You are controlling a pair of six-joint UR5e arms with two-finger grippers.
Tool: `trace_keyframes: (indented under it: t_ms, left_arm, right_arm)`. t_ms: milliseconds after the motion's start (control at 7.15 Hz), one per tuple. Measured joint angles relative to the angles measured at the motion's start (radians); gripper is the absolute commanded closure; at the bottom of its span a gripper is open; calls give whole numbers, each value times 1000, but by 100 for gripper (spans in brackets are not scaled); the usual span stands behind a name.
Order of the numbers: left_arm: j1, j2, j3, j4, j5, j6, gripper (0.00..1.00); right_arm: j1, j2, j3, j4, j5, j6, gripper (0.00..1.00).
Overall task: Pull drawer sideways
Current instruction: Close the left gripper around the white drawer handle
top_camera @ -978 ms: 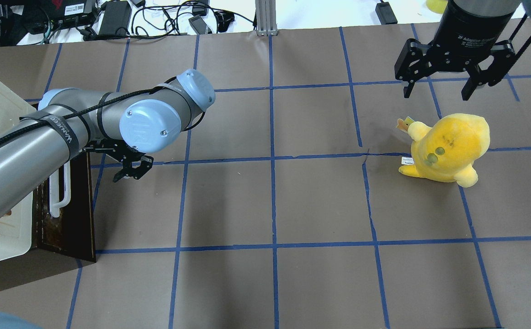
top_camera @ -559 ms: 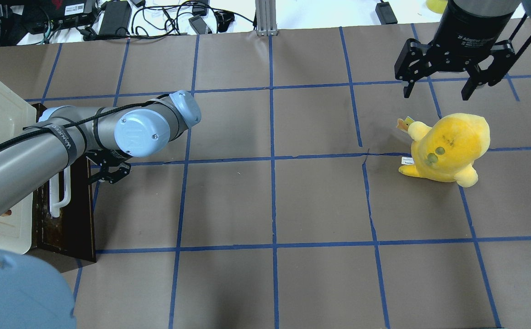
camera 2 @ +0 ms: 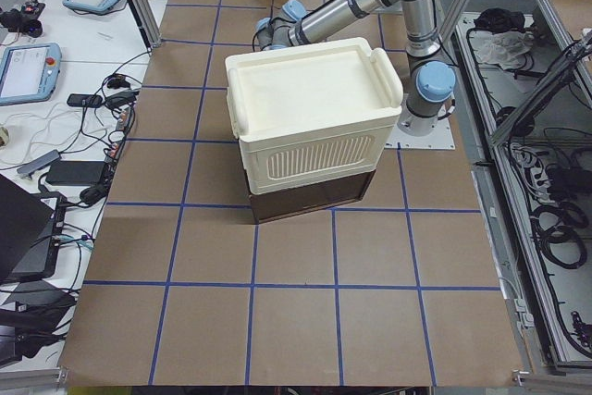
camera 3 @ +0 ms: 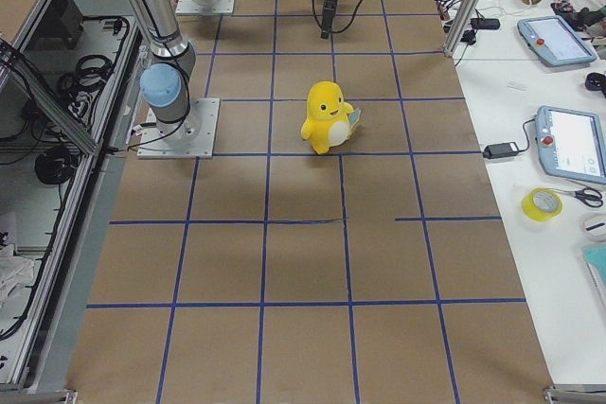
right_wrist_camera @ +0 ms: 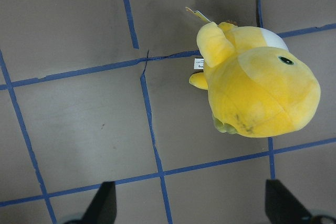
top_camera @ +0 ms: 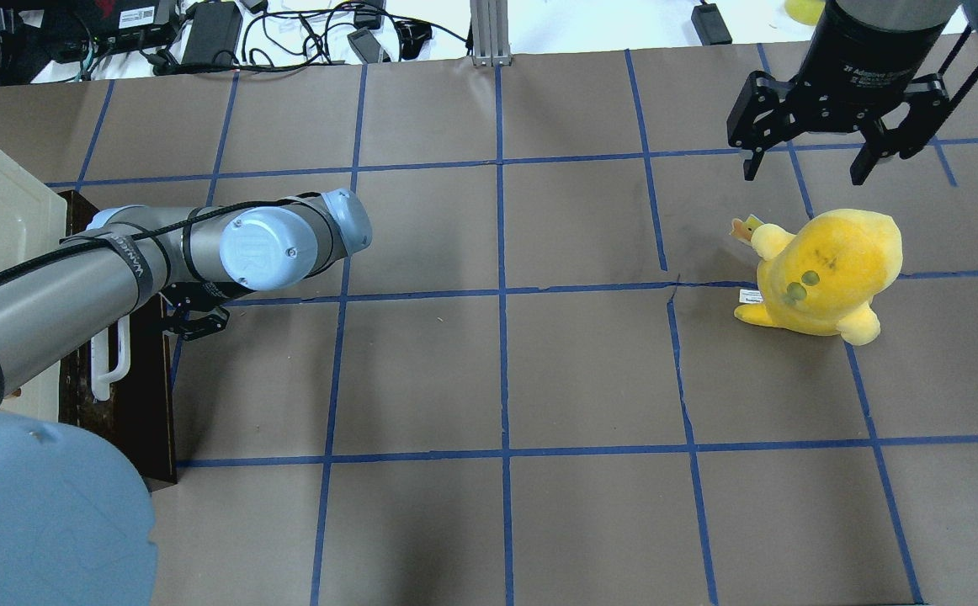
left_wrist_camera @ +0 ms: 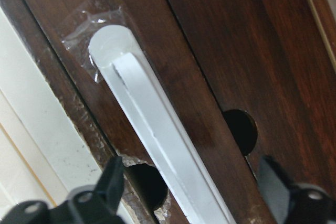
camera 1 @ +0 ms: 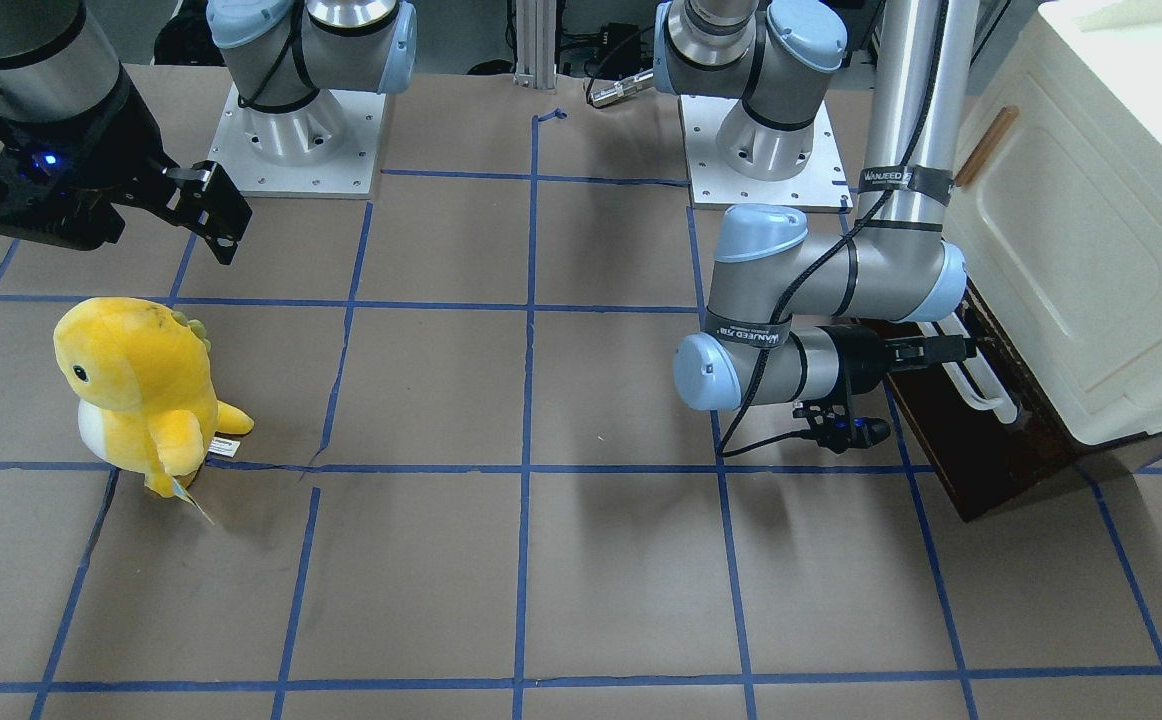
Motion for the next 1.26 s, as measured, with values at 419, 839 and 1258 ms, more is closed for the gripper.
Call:
trace_keyframes:
  t_ms: [419,839,1258]
  left_arm:
    - [1,2,3,-65,41,-47,64]
    - [1,1,14,-82,57,-73,71]
    - [0,-8,19,-77,57,-76,71]
  right_arm:
    - [0,0,0,0,0,0,0]
    - [0,0,0,0,0,0,0]
    - [1,0,0,0,0,0,0]
